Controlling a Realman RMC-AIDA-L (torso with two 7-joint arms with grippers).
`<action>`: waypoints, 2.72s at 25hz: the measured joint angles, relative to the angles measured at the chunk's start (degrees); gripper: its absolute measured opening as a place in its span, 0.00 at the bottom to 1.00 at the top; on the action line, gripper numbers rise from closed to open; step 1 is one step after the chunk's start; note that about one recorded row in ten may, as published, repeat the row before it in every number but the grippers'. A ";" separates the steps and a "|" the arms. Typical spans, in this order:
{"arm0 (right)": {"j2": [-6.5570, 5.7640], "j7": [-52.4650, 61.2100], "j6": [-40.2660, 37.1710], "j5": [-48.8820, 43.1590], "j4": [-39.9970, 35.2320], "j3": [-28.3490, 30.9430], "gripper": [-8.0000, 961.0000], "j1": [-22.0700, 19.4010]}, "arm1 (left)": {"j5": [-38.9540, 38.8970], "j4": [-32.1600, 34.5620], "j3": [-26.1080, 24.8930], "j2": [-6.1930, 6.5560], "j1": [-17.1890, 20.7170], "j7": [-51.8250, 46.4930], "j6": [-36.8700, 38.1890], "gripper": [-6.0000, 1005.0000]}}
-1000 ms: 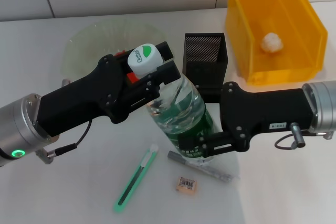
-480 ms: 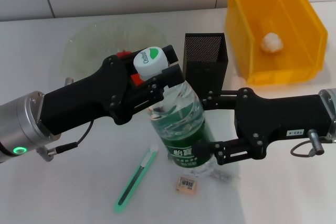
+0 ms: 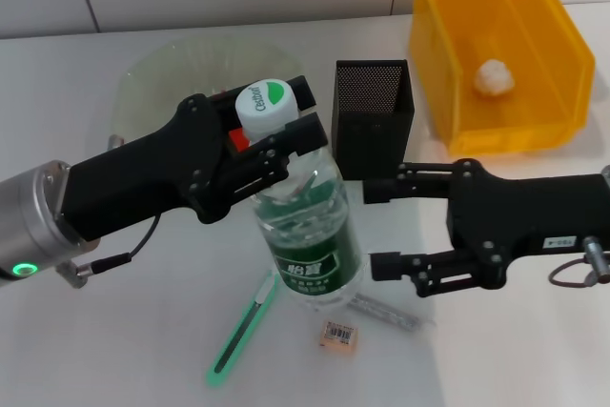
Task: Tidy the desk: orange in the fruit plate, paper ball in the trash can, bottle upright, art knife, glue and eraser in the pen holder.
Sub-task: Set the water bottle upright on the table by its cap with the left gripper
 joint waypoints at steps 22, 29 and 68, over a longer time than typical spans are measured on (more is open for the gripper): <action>0.45 -5.05 -1.78 -7.05 1.83 12.23 0.83 -5.32 | -0.05 9.45 -4.11 0.29 11.28 13.98 -13.72 0.48; 0.50 -5.08 -1.67 -7.37 2.17 12.26 0.83 -4.97 | -0.02 8.98 -4.36 0.83 12.27 14.70 -16.24 0.49; 0.14 -5.19 0.00 -8.21 2.95 11.76 0.83 -2.90 | -0.17 9.15 -4.32 0.05 12.83 14.46 -27.66 0.55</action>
